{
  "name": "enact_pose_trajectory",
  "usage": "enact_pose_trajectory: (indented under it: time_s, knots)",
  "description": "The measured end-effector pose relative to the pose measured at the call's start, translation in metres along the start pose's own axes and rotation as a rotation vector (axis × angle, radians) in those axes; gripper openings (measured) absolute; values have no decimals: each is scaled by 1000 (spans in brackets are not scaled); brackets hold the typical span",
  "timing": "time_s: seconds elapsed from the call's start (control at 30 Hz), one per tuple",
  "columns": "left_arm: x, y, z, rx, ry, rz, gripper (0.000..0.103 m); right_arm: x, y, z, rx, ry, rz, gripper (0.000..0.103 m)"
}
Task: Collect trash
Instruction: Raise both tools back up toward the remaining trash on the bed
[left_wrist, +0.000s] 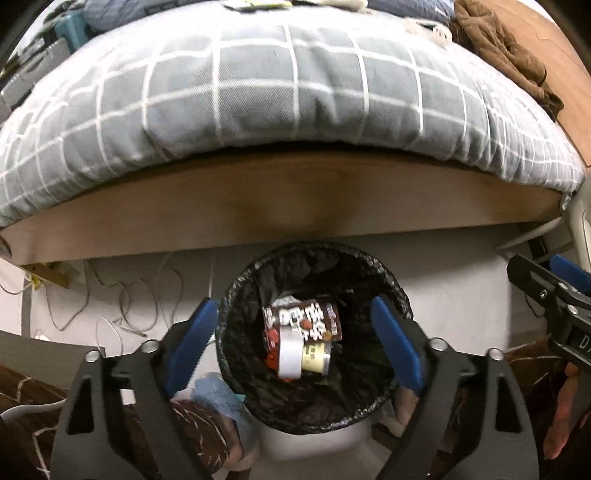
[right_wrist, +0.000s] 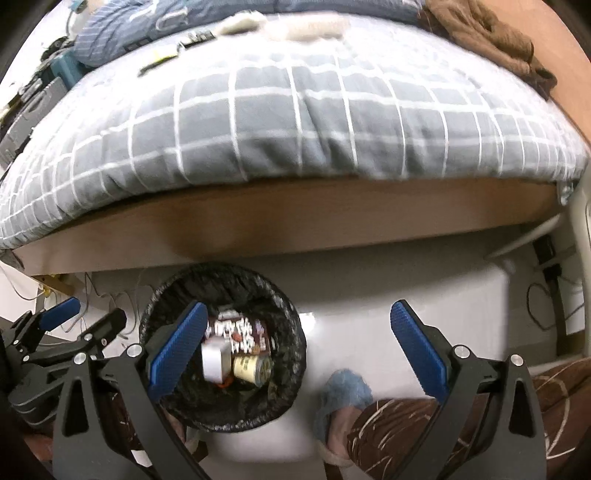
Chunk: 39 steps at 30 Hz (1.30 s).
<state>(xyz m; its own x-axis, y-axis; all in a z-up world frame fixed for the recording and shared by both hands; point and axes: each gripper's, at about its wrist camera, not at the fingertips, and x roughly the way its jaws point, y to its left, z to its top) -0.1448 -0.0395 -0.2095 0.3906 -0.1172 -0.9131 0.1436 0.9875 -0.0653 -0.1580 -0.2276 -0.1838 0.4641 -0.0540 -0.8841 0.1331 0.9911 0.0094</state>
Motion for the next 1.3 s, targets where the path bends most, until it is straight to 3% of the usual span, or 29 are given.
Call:
enact_pose_trajectory:
  time_s: [0.13, 0.83, 1.3]
  knots:
    - [-13, 6, 8, -16, -51, 34, 97, -15, 6, 10, -18, -69, -5, 95]
    - [-101, 22, 60, -66, -268, 18, 97, -93, 11, 62, -29, -344, -1, 95]
    - [-121, 21, 118, -81, -392, 33, 97, -89, -4, 117, 11, -403, 11, 95]
